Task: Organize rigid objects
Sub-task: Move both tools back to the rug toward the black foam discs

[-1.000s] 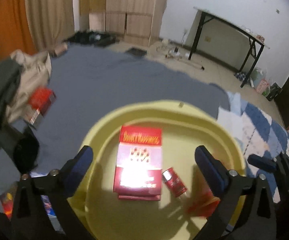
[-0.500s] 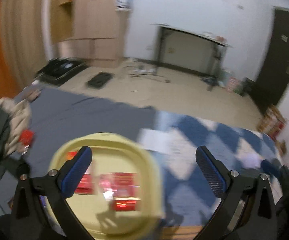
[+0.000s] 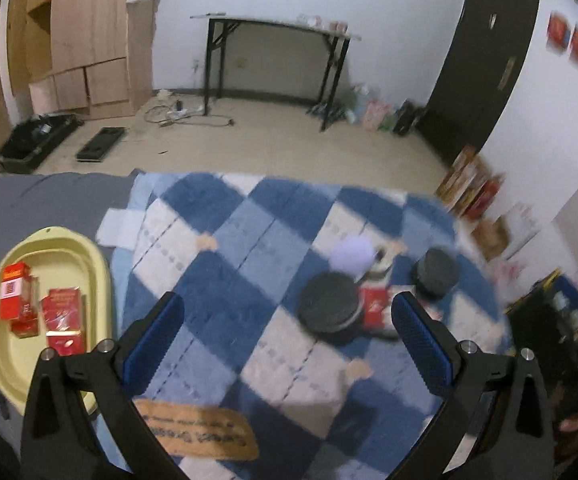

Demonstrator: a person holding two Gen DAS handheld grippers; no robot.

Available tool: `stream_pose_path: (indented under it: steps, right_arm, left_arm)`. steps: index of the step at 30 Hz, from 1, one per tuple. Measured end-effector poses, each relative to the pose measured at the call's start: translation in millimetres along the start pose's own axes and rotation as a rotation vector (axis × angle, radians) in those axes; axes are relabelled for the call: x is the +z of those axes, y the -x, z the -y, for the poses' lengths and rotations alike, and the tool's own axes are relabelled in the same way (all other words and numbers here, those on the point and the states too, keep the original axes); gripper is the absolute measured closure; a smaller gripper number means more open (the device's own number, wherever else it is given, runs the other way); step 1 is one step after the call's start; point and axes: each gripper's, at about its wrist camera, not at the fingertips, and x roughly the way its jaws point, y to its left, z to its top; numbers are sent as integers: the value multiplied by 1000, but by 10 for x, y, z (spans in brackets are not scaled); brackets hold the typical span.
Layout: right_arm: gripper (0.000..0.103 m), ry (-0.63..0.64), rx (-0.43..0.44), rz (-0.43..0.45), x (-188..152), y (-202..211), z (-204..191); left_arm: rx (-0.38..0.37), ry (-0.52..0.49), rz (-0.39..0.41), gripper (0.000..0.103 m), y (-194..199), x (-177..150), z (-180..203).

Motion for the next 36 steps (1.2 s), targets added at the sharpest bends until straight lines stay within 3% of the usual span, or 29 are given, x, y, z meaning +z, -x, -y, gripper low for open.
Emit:
stream_pose_path:
  steps: [6,8,12,16,20,27,36]
  right_arm:
    - [0,-72,96,-170,-161,-523,149]
    - [0,-57,74,-201,-142,-692,182]
    - [0,-119,73,-180,-87,-869,332]
    - [0,-158,66,-185,-132,-1109,430]
    - [0,-170,58,-201,-245,-1290,403]
    - [0,-125,56,-220,-448,-1256,304]
    - [0,-138,56,-221,-462,-1283,358]
  left_arm:
    - [-25,53,-89,0,-393,-245,83]
    - [-6,38,-111,0,-497,-286,116]
    - [-12,24,-120,0,-587,-305,128]
    - [-70,61,-144,0,-696,-332,143]
    - [-33,-4,-152,0,-786,-372,263]
    - [-55,-4,-172,0,-843,-430,318]
    - [-35,9,-163,0,-826,-416,267]
